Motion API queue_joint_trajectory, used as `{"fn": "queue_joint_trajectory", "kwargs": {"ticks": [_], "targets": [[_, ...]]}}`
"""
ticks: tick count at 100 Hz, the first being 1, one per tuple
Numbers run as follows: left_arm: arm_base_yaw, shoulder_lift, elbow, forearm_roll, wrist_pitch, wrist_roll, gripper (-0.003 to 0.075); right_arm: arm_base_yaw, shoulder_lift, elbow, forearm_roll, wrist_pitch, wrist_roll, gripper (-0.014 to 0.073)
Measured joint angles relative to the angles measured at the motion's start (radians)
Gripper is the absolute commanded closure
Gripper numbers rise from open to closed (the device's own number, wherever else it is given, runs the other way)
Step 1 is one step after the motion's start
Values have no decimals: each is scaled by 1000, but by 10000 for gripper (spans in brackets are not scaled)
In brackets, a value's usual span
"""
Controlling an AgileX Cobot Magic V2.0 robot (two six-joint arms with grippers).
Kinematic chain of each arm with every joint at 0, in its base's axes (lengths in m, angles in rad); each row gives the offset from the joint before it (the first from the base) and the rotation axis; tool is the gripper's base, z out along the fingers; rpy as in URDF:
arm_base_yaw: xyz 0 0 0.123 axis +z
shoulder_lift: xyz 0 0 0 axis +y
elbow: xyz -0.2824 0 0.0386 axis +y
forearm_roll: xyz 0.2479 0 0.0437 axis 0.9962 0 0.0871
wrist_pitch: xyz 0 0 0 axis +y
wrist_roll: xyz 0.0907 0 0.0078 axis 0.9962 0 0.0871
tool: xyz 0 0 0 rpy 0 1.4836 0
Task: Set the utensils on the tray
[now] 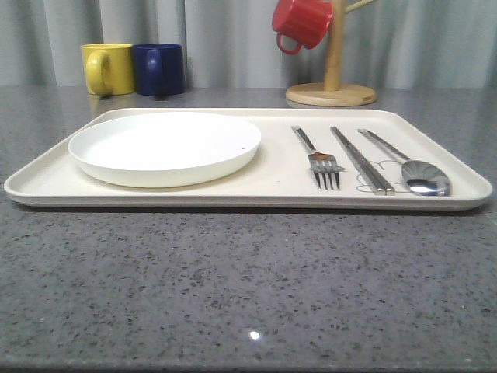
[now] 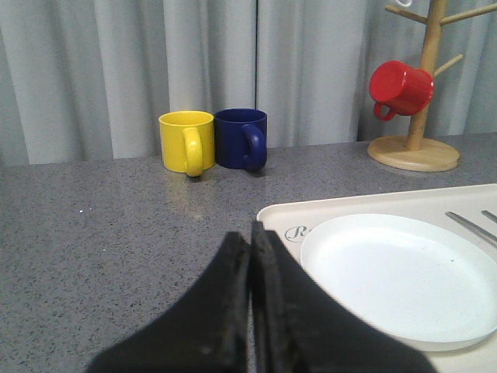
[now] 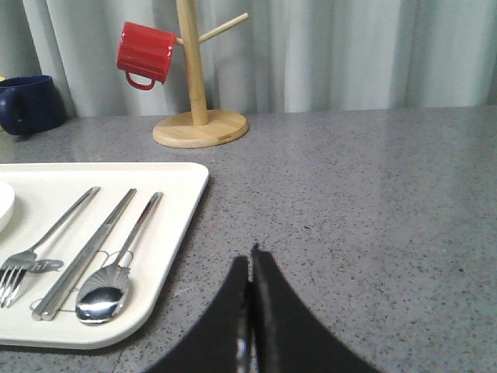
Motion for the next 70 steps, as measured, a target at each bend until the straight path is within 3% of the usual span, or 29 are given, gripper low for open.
{"fn": "queue_joint_trajectory", "kwargs": {"ticks": [24,44,70], "targets": [[0,0,0,0,0,0,738,-83,-32,114,43,-59,-2,662],[0,0,0,0,0,0,738,-90,-32,166,49,-154,-2,662],[0,0,0,0,0,0,738,-90,-32,166,51,-165,-2,662]]}}
